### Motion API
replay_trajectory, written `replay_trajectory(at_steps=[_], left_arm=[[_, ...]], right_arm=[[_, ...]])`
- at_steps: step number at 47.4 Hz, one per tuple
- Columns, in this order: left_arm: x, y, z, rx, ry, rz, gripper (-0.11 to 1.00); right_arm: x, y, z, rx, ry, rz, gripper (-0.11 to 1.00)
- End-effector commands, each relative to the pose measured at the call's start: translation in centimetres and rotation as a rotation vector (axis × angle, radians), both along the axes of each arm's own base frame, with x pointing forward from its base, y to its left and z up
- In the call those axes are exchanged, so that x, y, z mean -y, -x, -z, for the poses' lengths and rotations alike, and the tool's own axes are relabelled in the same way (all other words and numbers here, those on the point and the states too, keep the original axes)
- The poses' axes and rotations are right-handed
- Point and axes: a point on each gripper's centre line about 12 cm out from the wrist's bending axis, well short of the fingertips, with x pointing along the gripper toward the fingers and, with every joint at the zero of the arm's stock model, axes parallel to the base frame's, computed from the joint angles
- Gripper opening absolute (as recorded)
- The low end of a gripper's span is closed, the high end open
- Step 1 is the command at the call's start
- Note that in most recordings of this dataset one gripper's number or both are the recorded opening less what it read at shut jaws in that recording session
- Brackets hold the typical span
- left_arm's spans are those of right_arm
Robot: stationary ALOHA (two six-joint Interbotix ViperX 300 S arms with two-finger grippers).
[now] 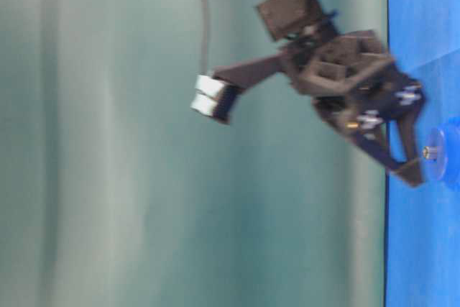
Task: Insert the shaft placed at a random location into the center hole of the small gear at another random location.
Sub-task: 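Open the right gripper and raise it away from the gear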
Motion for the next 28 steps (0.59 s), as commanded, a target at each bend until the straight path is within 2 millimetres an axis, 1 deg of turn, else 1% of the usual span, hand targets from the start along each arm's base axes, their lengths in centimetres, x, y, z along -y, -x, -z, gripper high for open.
replay_trajectory(at_steps=[1,7,13,28], left_arm=[[0.0,-0.1,-0.4,0.011,0.000,-0.002,0.00],[-0.1,-0.1,-0.4,0.012,0.000,-0.003,0.00],[-0.1,-0.1,-0.4,0.012,-0.001,-0.003,0.00],[-0.1,-0.1,-0.4,0.011,0.000,-0.003,0.00]], right_arm=[[-0.1,-0.2,-3.7,0.080,0.010,-0.004,0.83],[-0.2,0.2,-5.4,0.098,0.007,-0.010,0.83],[-0.3,0.5,-6.2,0.101,0.004,-0.014,0.83],[-0.4,0.7,-6.2,0.094,0.001,-0.017,0.83]])
